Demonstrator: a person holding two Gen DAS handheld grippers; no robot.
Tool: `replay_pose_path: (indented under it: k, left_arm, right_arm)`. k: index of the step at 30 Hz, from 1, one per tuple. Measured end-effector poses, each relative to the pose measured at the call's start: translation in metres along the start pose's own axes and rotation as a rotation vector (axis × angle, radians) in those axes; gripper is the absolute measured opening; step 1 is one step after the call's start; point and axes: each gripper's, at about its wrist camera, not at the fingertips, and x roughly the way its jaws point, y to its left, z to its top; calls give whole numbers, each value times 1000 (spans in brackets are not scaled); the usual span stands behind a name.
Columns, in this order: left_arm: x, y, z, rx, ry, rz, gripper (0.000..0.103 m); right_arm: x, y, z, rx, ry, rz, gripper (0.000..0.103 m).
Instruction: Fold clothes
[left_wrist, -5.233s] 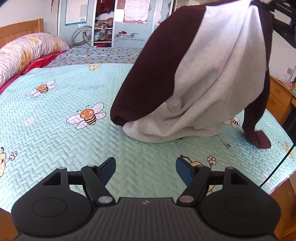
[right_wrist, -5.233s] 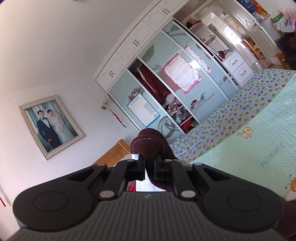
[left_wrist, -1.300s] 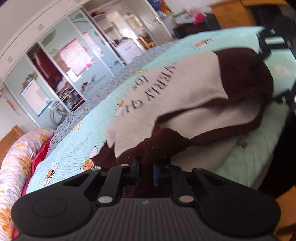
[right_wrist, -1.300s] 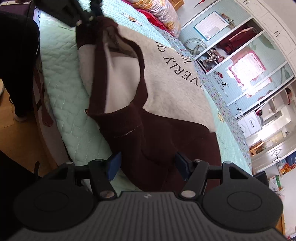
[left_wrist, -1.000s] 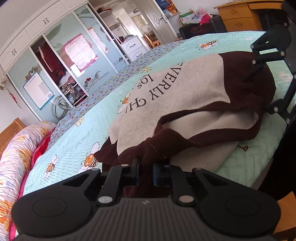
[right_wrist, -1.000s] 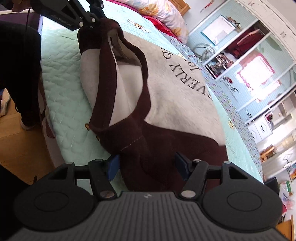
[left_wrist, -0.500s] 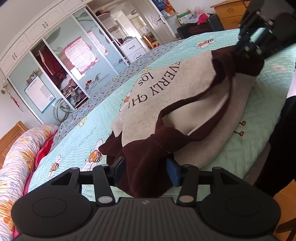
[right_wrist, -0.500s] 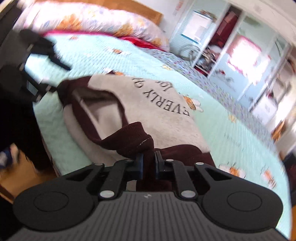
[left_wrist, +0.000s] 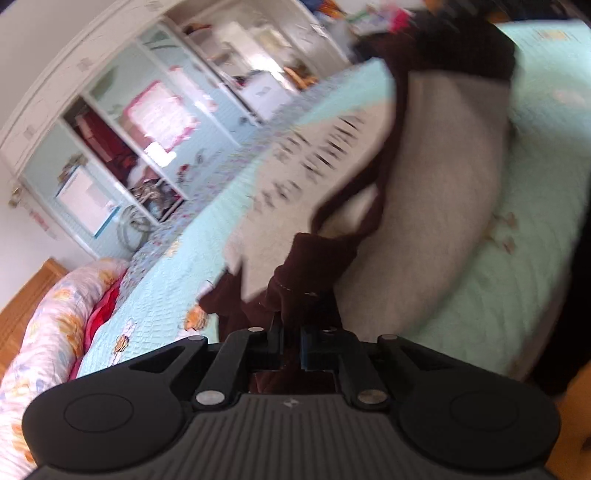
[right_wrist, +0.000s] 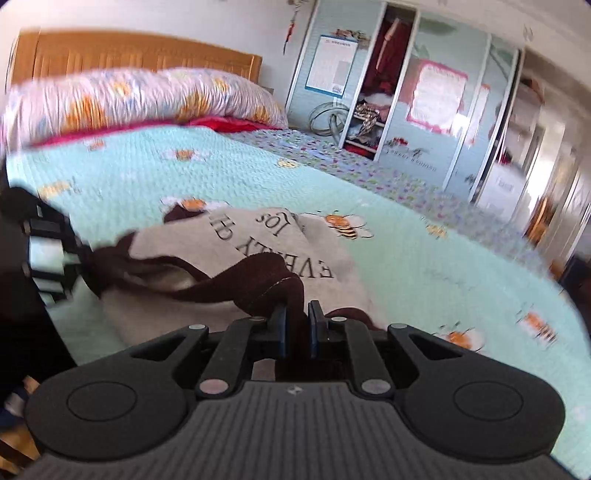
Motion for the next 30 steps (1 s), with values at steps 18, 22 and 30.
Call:
replay_pose_path:
  k: [18,22,30]
  left_arm:
    - [-94,193,220,-155,-511,515,8]
    - [-102,199,247,-48,-609,616,9]
    - [103,236,293,18,-337,488,12]
  right_arm:
    - [-60,-85,205,-237,-564,-429,9]
    - [-77,-106,228,-242,-639,-459,9]
    - [52,-162,268,-156,-482,-425,9]
